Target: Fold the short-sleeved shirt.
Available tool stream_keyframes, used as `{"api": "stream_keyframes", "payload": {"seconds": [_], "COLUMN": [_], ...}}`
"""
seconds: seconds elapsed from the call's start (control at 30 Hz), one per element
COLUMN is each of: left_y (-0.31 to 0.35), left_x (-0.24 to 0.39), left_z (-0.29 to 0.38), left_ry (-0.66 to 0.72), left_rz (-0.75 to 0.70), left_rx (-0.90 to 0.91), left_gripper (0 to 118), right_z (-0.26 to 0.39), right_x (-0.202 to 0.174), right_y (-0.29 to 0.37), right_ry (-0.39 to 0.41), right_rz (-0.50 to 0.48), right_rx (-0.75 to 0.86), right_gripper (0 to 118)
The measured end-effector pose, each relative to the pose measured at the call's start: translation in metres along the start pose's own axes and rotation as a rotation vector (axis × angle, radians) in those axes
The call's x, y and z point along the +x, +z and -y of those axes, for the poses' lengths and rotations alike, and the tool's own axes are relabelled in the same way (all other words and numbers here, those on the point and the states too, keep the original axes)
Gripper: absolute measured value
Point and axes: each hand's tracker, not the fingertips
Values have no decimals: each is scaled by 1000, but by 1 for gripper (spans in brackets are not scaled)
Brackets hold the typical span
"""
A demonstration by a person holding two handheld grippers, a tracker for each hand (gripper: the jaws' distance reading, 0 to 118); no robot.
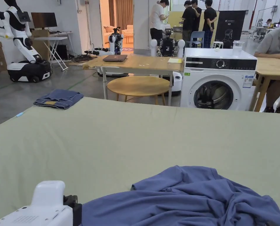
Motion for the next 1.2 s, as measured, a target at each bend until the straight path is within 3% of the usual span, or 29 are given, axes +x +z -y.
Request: {"api": "stream_keyframes", "payload": {"seconds": [0.1,0.2,0.27,0.3,0.33,0.53,0.6,0.67,0.7,0.73,0.93,1.13,1.17,1.2], "left_y": [-63,-116,-147,-161,-176,-202,-193,-179,-176,-175,-160,-158,-159,-159], "left_x": [-9,-17,-25,-28,-30,-19,-16,-11,-8,-6,-2,-1,-1,0], "left_z": [-3,-7,-10,-10,-8,5,-3,-9,-11,-12,-12,-10,-11,-10], "left_ry": [20,-19,-59,-39,-35,-98,-105,-103,-115,-119,-108,-85,-86,-89], "left_rz": [72,-20,-30,-21,-18,-55,-44,26,28,61,63,68,67,66], "left_rx": [-165,-216,-294,-318,-363,-432,-426,-387,-384,-392,-388,-391,-390,-389], "left_gripper": [1,5,74,101,106,107,104,52,21,0,0,0,0,0], "right_z": [3,6,8,9,11,21,21,20,18,14,-17,-36,-36,-34], "right_x": [-1,-1,0,0,0,6,10,16,20,26,72,123,129,133], "right_y": [-12,-25,-32,-35,-38,-50,-54,-59,-64,-70,-137,-220,-230,-238], "right_ry": [1,8,5,8,15,23,25,24,20,18,50,5,4,8], "right_rz": [8,21,24,25,33,55,60,64,70,74,121,149,147,166], "right_rx": [-23,-47,-65,-71,-80,-128,-142,-148,-150,-153,-194,-370,-405,-445], "right_gripper": [0,0,0,0,0,0,0,0,0,0,0,0,15,50]}}
